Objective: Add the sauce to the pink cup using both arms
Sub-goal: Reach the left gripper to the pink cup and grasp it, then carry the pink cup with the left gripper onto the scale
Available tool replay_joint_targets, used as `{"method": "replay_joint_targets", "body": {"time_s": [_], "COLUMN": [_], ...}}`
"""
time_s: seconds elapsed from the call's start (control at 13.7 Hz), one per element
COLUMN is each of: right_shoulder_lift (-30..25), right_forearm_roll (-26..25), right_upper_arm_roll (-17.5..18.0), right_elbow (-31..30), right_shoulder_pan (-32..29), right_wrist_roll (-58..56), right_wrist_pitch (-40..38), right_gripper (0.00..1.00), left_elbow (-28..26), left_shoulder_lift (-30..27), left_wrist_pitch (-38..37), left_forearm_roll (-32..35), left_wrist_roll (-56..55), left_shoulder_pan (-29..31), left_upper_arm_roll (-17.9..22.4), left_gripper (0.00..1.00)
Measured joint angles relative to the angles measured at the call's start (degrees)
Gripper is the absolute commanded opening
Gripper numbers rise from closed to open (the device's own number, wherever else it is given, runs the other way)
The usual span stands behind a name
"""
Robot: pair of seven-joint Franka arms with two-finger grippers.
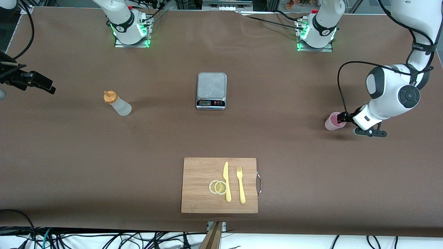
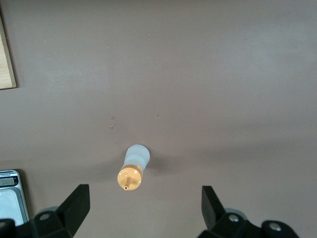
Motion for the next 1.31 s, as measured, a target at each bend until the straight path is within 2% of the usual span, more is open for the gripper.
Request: {"method": "replay_joint_targets", "body": {"time_s": [0.22,0.44,0.51,0.95,1.09,1.31], "right_shoulder_lift": [0.0,0.0,0.0,0.0,0.0,0.0], "right_forearm_roll": [0.0,0.0,0.0,0.0,0.0,0.0], "right_upper_arm_roll": [0.0,0.1,0.1,0.1,0.2,0.2], "right_elbow": [0.0,0.0,0.0,0.0,0.0,0.0], "right_shoulder_pan": [0.0,0.0,0.0,0.0,0.0,0.0], "right_wrist_roll": [0.0,0.0,0.0,0.0,0.0,0.0], "right_wrist_pitch": [0.0,0.0,0.0,0.0,0.0,0.0], "right_gripper": [1.0,1.0,1.0,1.0,1.0,1.0], "left_elbow": [0.0,0.1,0.2,2.2,4.6,10.1], "left_shoulder_lift": [0.7,0.8,0.8,0.7,0.5,-0.2], "left_wrist_pitch": [0.4,0.5,0.5,0.5,-1.7,-8.7], "left_forearm_roll": [0.0,0.0,0.0,-0.6,-2.1,-5.2], "left_wrist_roll": [0.0,-0.2,-0.3,-1.9,-4.8,-13.2], "left_shoulder_pan": [0.0,0.0,0.0,-2.3,-6.9,-17.4], "left_upper_arm_roll": [0.0,-0.1,-0.1,-0.5,-1.0,-1.7], "left_gripper": [0.35,0.05,0.0,0.0,0.0,0.0]}}
